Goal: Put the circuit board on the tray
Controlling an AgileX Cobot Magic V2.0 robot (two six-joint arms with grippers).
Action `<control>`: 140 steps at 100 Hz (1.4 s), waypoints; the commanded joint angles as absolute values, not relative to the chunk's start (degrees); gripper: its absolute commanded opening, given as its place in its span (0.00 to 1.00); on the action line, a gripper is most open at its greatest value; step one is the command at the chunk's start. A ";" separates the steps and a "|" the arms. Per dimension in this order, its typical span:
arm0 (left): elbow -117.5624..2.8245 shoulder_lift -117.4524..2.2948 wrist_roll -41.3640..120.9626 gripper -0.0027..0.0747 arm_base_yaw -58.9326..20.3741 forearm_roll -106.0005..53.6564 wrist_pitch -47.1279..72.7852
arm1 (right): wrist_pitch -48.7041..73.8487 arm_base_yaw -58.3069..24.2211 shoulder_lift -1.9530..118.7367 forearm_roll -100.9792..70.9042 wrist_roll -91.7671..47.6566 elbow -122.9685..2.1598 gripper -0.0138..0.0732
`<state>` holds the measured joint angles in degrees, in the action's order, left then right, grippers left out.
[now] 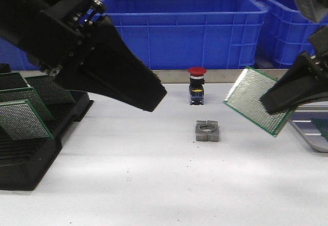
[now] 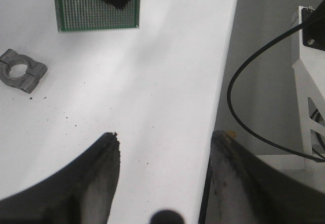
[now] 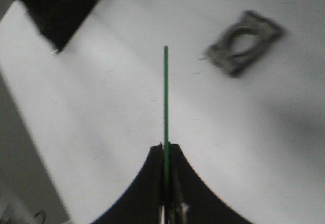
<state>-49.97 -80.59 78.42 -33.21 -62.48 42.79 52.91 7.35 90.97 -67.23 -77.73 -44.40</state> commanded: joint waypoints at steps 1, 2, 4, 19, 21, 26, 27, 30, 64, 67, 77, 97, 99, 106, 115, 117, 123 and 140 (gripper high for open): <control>-51.39 -78.91 78.21 0.51 -33.67 -65.59 43.11 | 48.63 12.05 88.81 -69.23 -74.53 -45.88 0.08; -51.39 -78.91 78.21 0.51 -33.67 -65.59 43.11 | 48.15 12.77 88.81 -69.23 -74.09 -45.88 0.08; -51.39 -78.91 78.21 0.51 -33.67 -65.59 43.11 | 46.70 13.82 88.81 -69.23 -73.63 -45.88 0.08; -51.39 -78.91 78.21 0.51 -33.67 -65.59 43.11 | 38.26 19.72 88.81 -69.23 -71.64 -45.88 0.08; -51.39 -78.91 78.21 0.51 -33.67 -65.59 43.11 | 37.07 20.35 88.81 -69.23 -71.64 -45.88 0.08; -51.39 -78.91 78.21 0.51 -33.67 -65.59 43.11 | 34.27 21.70 88.81 -69.23 -71.64 -45.88 0.08; -51.39 -78.91 78.21 0.51 -33.67 -65.59 43.11 | 33.56 21.87 88.81 -69.23 -71.64 -45.88 0.08; -51.39 -78.91 78.21 0.51 -33.67 -65.59 43.11 | 32.26 22.72 88.81 -69.23 -71.64 -45.88 0.08; -51.39 -78.91 78.21 0.51 -33.67 -65.59 43.11 | 25.57 24.72 88.81 -69.04 -72.24 -45.88 0.31; -51.39 -78.91 78.21 0.51 -33.67 -65.59 43.11 | 25.14 24.72 88.81 -69.04 -72.24 -45.88 0.37; -51.39 -78.91 78.21 0.51 -33.67 -65.59 43.11 | 23.73 24.72 88.81 -69.04 -72.24 -45.88 0.55; -51.39 -78.91 78.21 0.51 -33.67 -65.59 43.11 | 22.50 24.72 88.41 -69.04 -72.24 -45.88 0.59; -51.39 -78.91 78.21 0.51 -33.67 -65.59 43.11 | 22.50 24.72 88.21 -69.04 -72.24 -45.88 0.59; -51.39 -78.91 78.21 0.51 -33.67 -65.59 43.07 | 23.18 24.72 87.11 -69.04 -72.24 -45.88 0.59; -51.39 -78.91 78.21 0.43 -33.54 -65.47 42.98 | 25.14 24.72 84.97 -69.04 -72.37 -45.88 0.57; -51.39 -78.91 78.21 0.40 -33.41 -65.47 42.98 | 25.71 24.72 84.45 -69.04 -72.37 -45.88 0.54; -51.39 -78.66 78.21 0.30 -33.17 -65.22 42.98 | 28.30 24.72 83.03 -69.04 -72.49 -45.88 0.43; -51.39 -77.44 78.21 0.01 -29.20 -65.17 43.76 | 33.47 24.72 79.51 -68.99 -73.05 -45.88 0.08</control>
<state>-49.97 -80.23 78.42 -31.22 -62.48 43.18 30.56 24.37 83.01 -67.55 -71.85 -44.40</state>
